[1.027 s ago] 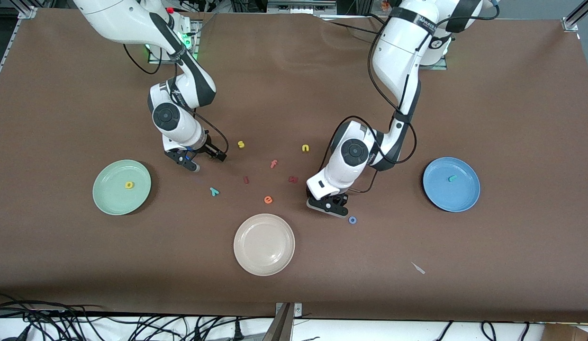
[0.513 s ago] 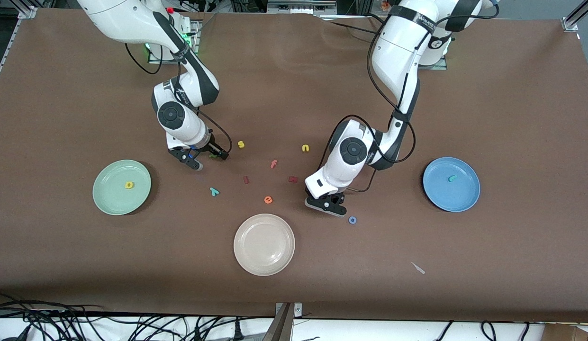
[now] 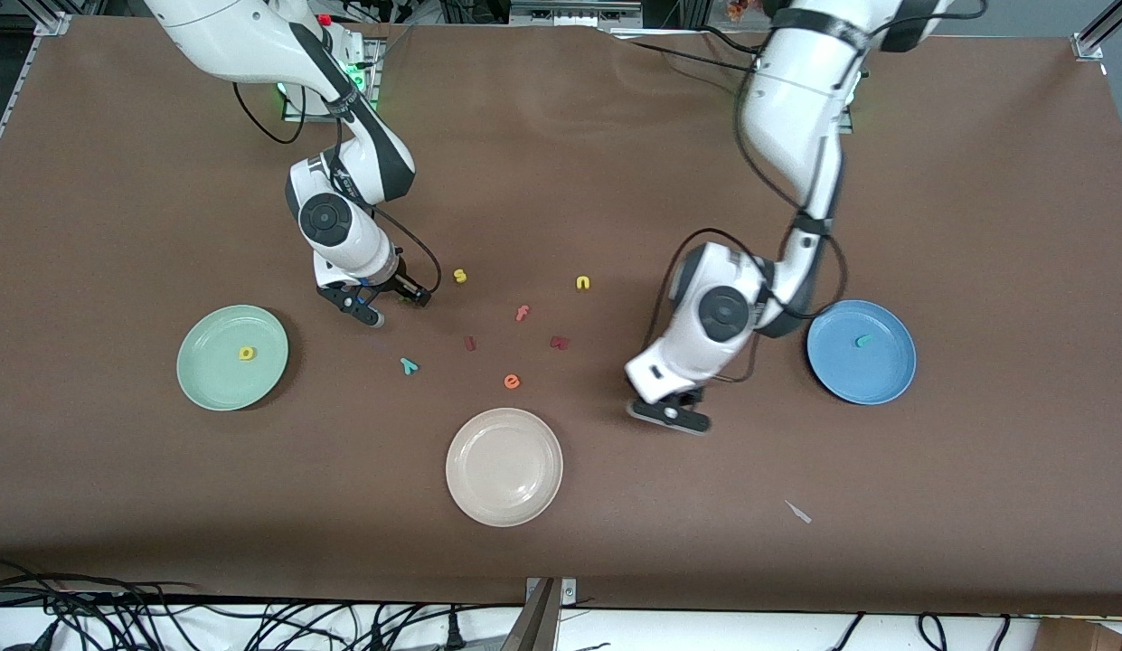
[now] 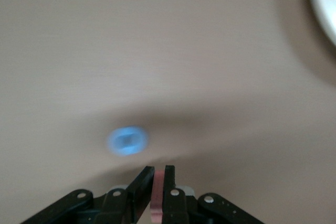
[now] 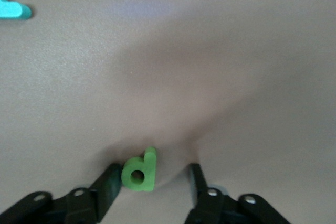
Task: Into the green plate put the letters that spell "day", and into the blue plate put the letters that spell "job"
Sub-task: 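Place the pink a on the blue plate with the left gripper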
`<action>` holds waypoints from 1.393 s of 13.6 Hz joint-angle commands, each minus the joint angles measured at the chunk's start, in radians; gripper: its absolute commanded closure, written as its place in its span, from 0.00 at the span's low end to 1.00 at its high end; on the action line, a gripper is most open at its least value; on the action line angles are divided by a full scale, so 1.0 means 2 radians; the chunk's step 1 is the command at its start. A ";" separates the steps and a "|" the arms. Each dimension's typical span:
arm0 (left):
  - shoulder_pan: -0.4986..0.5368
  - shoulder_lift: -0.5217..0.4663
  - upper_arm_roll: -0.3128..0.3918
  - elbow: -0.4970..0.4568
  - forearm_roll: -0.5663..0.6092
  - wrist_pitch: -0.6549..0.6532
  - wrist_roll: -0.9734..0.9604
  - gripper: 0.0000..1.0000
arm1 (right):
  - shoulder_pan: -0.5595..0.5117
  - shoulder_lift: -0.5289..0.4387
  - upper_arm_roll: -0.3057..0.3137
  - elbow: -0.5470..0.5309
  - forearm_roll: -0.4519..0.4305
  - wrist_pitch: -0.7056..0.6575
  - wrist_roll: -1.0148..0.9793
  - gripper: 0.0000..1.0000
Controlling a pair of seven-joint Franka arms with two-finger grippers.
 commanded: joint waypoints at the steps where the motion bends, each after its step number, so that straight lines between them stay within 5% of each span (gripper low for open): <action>1: 0.080 -0.106 -0.027 -0.098 -0.001 -0.037 0.064 1.00 | 0.003 0.002 -0.008 -0.008 -0.015 0.008 0.012 0.47; 6: 0.202 -0.160 -0.043 -0.209 -0.002 -0.051 0.265 1.00 | 0.003 0.003 -0.008 -0.008 -0.015 0.009 0.012 0.51; 10: 0.214 -0.163 -0.043 -0.237 -0.002 -0.050 0.264 0.92 | 0.003 0.008 -0.008 -0.008 -0.015 0.017 0.012 0.54; 11: 0.218 -0.163 -0.043 -0.238 -0.002 -0.050 0.264 0.79 | 0.003 0.008 -0.008 -0.008 -0.015 0.018 0.012 0.55; 12: 0.219 -0.163 -0.043 -0.238 -0.002 -0.051 0.263 0.49 | 0.003 0.008 -0.008 -0.007 -0.015 0.019 0.012 0.57; 13: 0.219 -0.164 -0.043 -0.238 -0.004 -0.051 0.263 0.42 | 0.003 0.008 -0.008 -0.007 -0.015 0.021 0.012 0.57; 19: 0.184 -0.161 -0.044 -0.208 -0.052 -0.041 0.261 0.43 | 0.003 0.008 -0.008 -0.005 -0.015 0.021 0.012 0.63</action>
